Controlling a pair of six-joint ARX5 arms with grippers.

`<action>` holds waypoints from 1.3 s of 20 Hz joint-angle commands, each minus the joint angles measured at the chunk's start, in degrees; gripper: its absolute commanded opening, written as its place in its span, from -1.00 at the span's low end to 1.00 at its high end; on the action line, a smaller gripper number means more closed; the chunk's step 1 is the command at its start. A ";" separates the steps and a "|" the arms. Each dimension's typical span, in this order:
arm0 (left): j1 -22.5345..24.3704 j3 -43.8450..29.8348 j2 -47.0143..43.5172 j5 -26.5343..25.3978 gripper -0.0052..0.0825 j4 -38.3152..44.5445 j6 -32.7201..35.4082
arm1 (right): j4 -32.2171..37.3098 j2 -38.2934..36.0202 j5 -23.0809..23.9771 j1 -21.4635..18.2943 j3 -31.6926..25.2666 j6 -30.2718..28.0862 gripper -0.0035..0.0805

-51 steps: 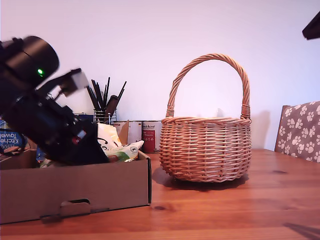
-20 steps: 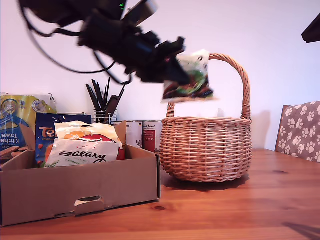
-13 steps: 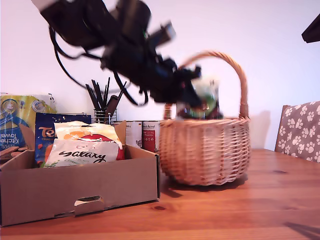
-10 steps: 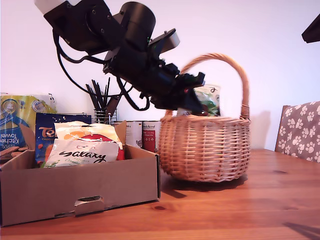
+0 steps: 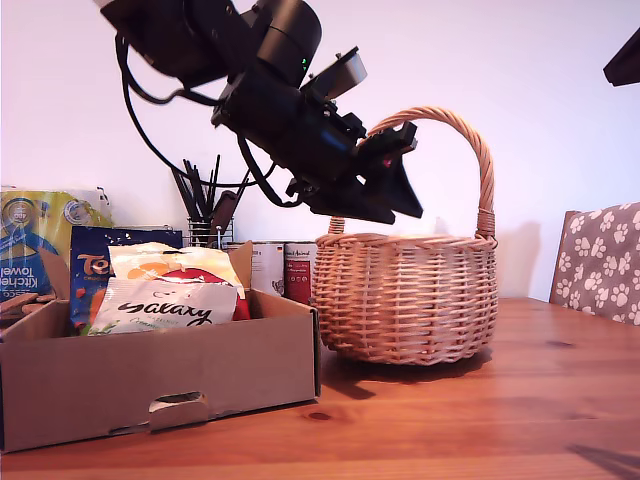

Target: Move the bags of Easter eggs from the cardboard box on the left into the woven basket on the right side.

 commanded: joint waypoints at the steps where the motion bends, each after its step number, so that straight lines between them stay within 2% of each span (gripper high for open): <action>1: 0.90 0.55 -5.29 0.04 -0.91 -3.76 2.23 | 0.22 0.09 -0.04 0.26 0.98 0.00 -0.95; 5: 4.35 0.04 -11.30 -2.62 -0.93 -14.56 5.81 | 0.20 0.09 0.00 0.24 0.98 0.00 -0.95; 8: 7.96 -5.27 -16.17 -1.77 -0.93 -15.80 8.15 | 0.20 0.09 0.02 0.24 0.98 0.00 -0.95; 11: 12.79 -14.62 -23.34 3.87 -0.93 -15.87 14.45 | 0.24 0.09 0.02 0.26 0.98 0.00 -0.95; 14: 20.22 -23.56 -30.77 9.55 -0.93 -15.37 16.98 | 0.22 0.09 0.02 0.26 0.98 0.00 -0.95; 17: 26.36 -26.34 -33.99 14.64 -0.93 -18.60 21.57 | 0.22 0.09 0.02 0.24 0.98 -0.02 -0.95; 18: 27.10 -26.34 -33.79 15.45 -0.84 -19.80 24.59 | 0.20 0.09 0.02 0.24 0.98 0.00 -0.95; 19: 27.19 -26.34 -32.98 16.48 -0.54 -19.89 26.82 | 0.17 0.09 0.02 0.26 0.98 0.00 -0.95; 21: 26.69 -26.34 -31.58 16.33 0.46 -18.58 29.53 | 0.15 0.09 0.02 0.26 0.98 0.00 -0.95; 22: 25.97 -26.34 -31.26 15.54 0.71 -17.90 32.17 | 0.17 0.11 0.02 0.24 0.98 0.00 -0.95; 24: 23.91 -26.25 -30.51 13.86 0.74 -15.43 35.23 | 0.22 0.15 0.02 0.26 0.98 0.00 -0.95; 26: 23.37 -24.83 -28.65 12.85 0.74 -14.23 35.21 | 0.20 0.17 0.02 0.26 0.98 0.00 -0.95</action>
